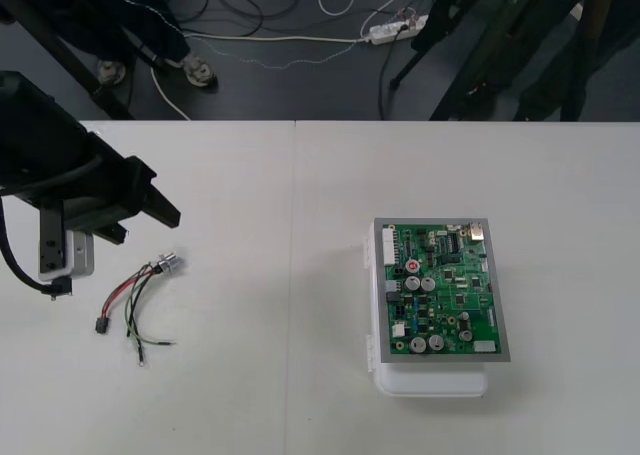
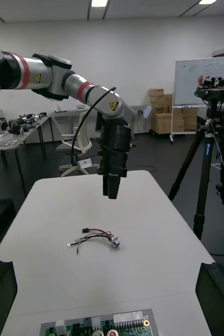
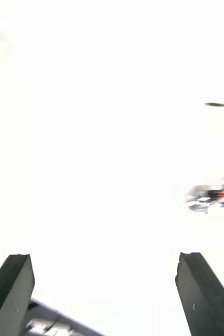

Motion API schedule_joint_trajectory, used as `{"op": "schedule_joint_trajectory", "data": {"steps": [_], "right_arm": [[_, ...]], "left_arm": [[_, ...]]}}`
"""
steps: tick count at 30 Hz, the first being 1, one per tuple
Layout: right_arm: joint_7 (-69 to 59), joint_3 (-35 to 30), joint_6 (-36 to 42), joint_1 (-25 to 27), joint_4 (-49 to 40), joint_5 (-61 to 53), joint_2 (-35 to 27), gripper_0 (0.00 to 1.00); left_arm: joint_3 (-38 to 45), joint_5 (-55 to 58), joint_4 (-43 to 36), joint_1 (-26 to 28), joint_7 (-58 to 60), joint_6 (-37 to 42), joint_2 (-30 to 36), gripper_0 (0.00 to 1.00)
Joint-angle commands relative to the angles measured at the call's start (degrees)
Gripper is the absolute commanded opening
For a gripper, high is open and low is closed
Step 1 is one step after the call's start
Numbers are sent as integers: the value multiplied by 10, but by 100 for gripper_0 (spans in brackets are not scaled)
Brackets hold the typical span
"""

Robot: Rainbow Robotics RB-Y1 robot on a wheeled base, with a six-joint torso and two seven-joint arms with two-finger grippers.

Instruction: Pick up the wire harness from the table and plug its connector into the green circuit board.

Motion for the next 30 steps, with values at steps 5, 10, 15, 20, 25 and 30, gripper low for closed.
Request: {"op": "schedule_joint_trajectory", "data": {"steps": [5, 10, 15, 20, 25, 30], "right_arm": [[25, 24, -4, -19, -17, -9, 4, 100], [26, 29, -4, -25, -17, -7, 4, 100], [26, 33, -4, -28, -16, -1, 4, 100], [26, 47, -4, -29, -17, 14, 4, 100], [28, 49, -4, -28, -16, 28, 7, 100], [28, 57, -4, -20, -17, 30, 10, 100]], "left_arm": [[-333, -5, 54, -277, -145, 107, -56, 85], [-409, -10, 86, -316, -214, 139, -107, 87], [-412, -19, 118, -316, -262, 132, -146, 87], [-419, -33, 144, -306, -301, 129, -176, 87], [-418, -56, 172, -276, -317, 131, -196, 87], [-418, -109, 173, -239, -320, 170, -198, 87]]}}
